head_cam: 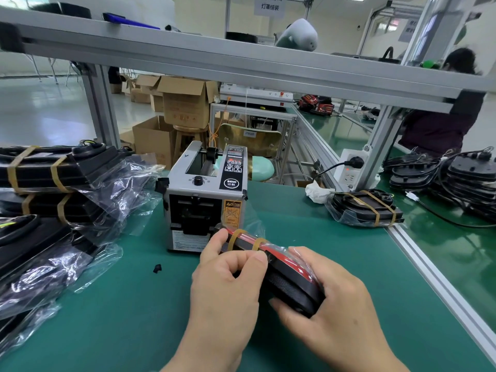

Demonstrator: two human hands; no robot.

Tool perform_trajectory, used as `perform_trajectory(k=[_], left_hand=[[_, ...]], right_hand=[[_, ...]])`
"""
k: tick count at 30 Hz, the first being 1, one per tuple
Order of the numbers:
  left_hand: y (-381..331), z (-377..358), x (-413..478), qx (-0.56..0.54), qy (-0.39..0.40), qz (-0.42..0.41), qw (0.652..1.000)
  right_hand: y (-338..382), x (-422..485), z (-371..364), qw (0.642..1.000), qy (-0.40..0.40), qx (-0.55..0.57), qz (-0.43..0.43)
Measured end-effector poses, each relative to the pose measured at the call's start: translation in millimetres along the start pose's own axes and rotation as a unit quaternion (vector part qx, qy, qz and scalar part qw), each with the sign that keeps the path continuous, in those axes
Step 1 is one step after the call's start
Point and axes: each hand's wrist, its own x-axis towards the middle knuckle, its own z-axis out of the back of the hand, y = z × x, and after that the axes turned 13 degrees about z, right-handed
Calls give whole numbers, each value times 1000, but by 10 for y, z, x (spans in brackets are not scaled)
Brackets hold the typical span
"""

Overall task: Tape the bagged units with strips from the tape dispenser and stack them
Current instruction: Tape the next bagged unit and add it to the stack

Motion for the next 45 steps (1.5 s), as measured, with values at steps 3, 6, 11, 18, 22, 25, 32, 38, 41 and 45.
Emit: perform_trajectory(k=[3, 6, 11, 18, 22, 25, 32, 38, 41, 45], left_hand=[[10, -22, -4, -27, 8, 7, 1000], [19, -39, 7, -105, 28, 30, 994], [11, -57, 5, -129, 23, 41, 991], [6, -66, 20, -88, -6, 35, 995], [14, -72, 35, -75, -11, 35, 997], [8, -79, 32, -66, -12, 32, 997], [49, -90, 47, -30, -20, 15, 999], [73, -92, 23, -12, -44, -5, 999], [78, -90, 10, -1, -48, -10, 999], [78, -89, 3, 12, -51, -21, 998]], right_hand=[[10, 5, 3, 1000, -5, 7, -2], [3, 4, 5, 1000, 0, 20, -7], [20, -1, -20, 1000, 2, 13, -10], [35, -8, -51, 1000, 5, 12, -14], [41, -5, -57, 1000, 6, 18, -18], [44, -5, -60, 1000, 6, 19, -17], [48, -13, -60, 1000, 1, 9, -14], [52, -14, -58, 1000, 6, 13, -16], [55, -12, -60, 1000, 7, 14, -13], [51, -15, -67, 1000, 4, 18, -13]])
